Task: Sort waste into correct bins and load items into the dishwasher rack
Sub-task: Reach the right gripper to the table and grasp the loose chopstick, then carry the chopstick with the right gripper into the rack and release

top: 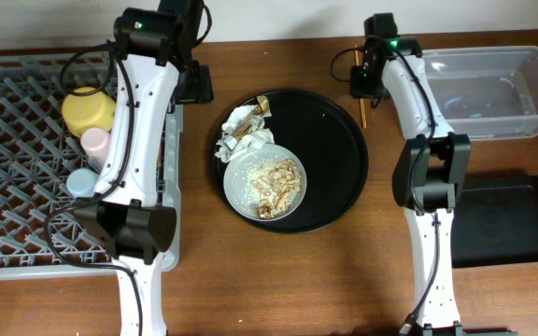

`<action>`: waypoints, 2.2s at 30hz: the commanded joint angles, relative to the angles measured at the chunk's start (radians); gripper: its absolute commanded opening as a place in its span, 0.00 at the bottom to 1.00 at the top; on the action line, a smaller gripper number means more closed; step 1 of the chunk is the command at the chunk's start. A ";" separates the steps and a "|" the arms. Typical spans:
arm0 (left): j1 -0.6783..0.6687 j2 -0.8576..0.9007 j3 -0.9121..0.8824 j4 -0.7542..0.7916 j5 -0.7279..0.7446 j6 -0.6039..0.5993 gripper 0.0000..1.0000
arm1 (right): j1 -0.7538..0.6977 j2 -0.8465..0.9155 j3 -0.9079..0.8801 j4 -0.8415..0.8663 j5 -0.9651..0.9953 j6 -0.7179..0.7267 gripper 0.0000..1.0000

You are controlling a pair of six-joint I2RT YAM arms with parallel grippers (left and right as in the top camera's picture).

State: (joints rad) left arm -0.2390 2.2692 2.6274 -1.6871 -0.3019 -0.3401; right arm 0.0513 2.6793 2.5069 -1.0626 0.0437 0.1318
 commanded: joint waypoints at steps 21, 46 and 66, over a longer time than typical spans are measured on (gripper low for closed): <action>-0.015 0.005 0.000 -0.001 0.000 0.004 0.99 | 0.007 -0.207 0.136 -0.181 -0.207 0.043 0.04; 0.093 0.005 -0.005 -0.001 -0.060 -0.159 0.99 | 0.349 -0.322 0.134 -0.257 -0.686 0.296 0.04; 0.738 0.005 -0.074 -0.001 0.307 -0.126 0.99 | 0.724 -0.150 -0.048 0.381 -0.262 0.825 0.04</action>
State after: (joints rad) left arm 0.5079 2.2696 2.5790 -1.6867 -0.0063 -0.4786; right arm 0.7742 2.4908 2.4657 -0.7086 -0.2272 0.9592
